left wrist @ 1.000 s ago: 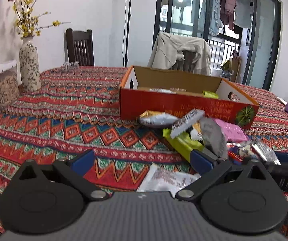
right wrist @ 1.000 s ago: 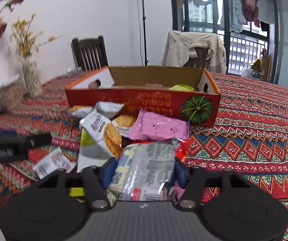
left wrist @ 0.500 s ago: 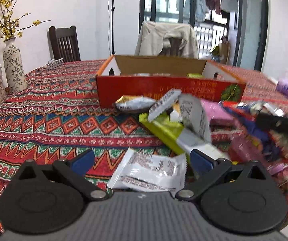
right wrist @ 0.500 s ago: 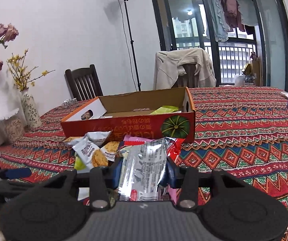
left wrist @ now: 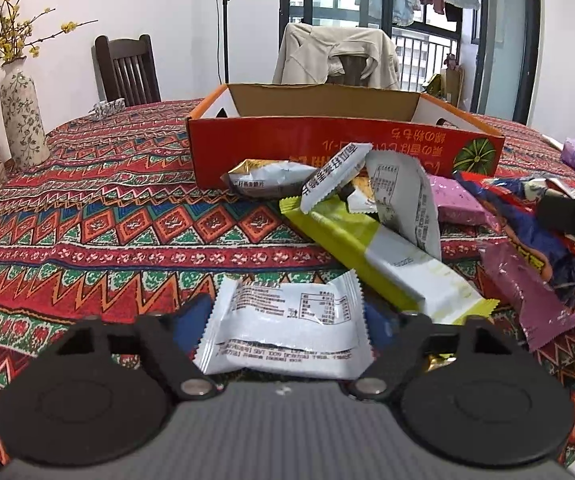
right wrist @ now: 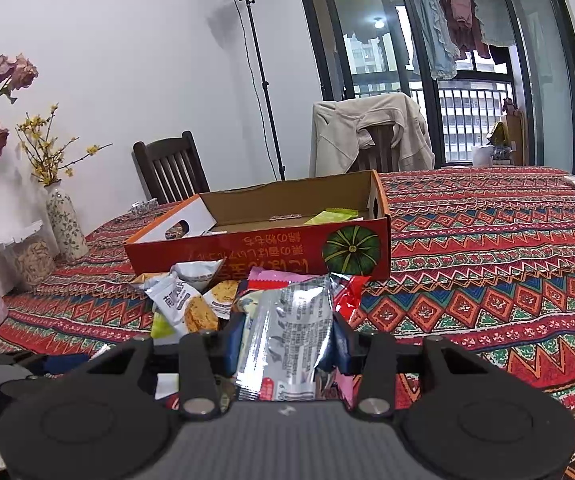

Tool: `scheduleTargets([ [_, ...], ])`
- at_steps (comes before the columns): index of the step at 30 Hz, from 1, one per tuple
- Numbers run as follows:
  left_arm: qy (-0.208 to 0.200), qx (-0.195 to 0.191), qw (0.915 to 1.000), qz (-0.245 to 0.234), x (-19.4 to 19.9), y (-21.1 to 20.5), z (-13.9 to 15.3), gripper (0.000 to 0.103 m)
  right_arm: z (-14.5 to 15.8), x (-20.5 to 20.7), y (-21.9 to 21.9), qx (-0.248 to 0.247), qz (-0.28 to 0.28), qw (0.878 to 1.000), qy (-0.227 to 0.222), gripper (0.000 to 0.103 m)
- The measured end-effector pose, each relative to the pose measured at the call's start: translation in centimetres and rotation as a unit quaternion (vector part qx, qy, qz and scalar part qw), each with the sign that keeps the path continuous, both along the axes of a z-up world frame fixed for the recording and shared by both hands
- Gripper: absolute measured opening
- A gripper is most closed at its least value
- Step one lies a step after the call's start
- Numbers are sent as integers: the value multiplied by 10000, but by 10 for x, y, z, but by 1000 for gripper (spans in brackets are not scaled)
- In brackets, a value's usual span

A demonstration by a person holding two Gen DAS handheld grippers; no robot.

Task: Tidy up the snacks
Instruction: 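Carry the foil packet and white packet over the box with both tools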

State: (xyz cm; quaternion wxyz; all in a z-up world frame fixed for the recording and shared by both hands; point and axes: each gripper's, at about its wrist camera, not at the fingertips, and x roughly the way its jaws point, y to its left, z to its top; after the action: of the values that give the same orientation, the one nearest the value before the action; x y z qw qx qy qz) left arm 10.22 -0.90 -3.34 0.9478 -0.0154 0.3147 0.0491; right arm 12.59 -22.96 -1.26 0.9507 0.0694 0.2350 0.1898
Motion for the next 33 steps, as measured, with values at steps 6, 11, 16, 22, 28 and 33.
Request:
scheduleTargets([
  [6,-172,-489,9987,17,-8,11,6,56,0,-2,0,30,48,10000,-41,42],
  [11,-406,-429,9982,28,-15,12,17,54,3,-2,1,-5,53,9999,-88,42],
  [16,-749,-323,9967,22,-17,13,38,54,7,-1,2,21,47,9998,-179,42],
  [22,-1139,-290,9930,68,-11,13,60,54,15,7,3,13,25,9994,-332,42],
  [28,-1315,-395,9905,107,8,14,75,54,27,21,4,39,11,9985,-544,42],
  [33,-1373,-406,9897,88,29,14,86,54,38,39,7,60,-16,9977,-675,42],
])
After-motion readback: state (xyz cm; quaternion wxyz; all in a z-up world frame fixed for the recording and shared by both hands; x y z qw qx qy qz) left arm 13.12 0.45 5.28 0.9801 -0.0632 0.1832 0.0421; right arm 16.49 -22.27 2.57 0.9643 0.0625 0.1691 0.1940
